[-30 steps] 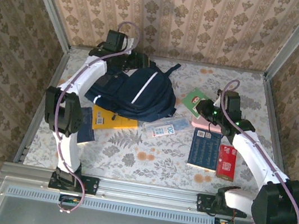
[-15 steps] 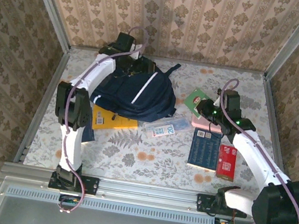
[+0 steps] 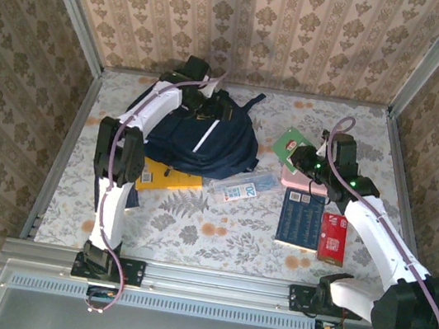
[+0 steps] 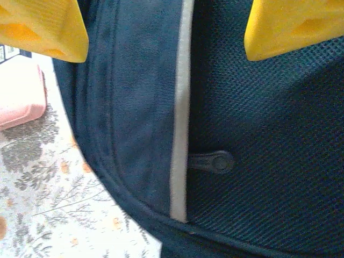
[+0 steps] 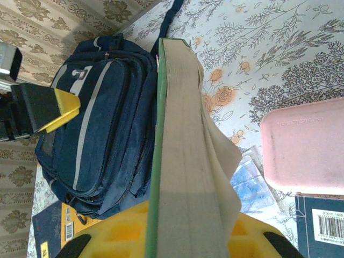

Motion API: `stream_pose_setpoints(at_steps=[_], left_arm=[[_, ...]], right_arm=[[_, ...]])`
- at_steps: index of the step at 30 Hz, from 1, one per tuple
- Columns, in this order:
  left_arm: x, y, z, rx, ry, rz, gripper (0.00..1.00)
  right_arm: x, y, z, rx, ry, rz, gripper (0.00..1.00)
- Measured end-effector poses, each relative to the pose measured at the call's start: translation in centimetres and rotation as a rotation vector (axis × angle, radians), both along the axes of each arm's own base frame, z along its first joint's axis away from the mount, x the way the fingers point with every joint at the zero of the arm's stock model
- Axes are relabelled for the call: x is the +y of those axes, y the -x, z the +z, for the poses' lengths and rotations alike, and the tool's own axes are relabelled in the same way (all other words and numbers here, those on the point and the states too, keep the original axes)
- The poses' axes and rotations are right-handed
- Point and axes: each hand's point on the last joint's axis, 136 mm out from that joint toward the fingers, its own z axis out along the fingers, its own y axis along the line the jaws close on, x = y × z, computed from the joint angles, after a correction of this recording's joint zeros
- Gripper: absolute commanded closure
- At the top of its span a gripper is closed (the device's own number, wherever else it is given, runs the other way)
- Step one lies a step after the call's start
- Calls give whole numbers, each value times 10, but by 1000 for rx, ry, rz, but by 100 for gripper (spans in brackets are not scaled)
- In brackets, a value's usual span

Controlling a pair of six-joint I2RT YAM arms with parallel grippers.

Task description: Pack books, pencil case, and school supplies into a backpack

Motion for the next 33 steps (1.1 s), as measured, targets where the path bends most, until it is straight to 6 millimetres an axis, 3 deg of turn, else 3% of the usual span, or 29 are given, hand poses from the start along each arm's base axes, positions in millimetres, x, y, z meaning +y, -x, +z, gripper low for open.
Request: stream_pose_setpoints(at_steps=[4, 11, 18, 19, 25, 28, 33], left_arm=[[2, -2, -8, 26, 26, -5, 30], [-18, 12, -23, 76, 119, -56, 45], [-27, 20, -39, 121, 179, -58, 45], [-27, 21, -40, 125, 178, -56, 48], [-24, 18, -50, 104, 89, -45, 87], [-25, 18, -50, 87, 44, -53, 99], [-24, 17, -47, 58, 7, -73, 100]], right_arm=[[0, 0, 0, 0, -1, 0, 100], [4, -2, -10, 34, -12, 12, 100], [9, -2, -13, 55, -47, 20, 100], [11, -2, -12, 55, -57, 22, 100], [17, -4, -13, 49, -118, 22, 100], [19, 0, -20, 73, -142, 20, 100], [21, 1, -20, 81, -166, 22, 100]])
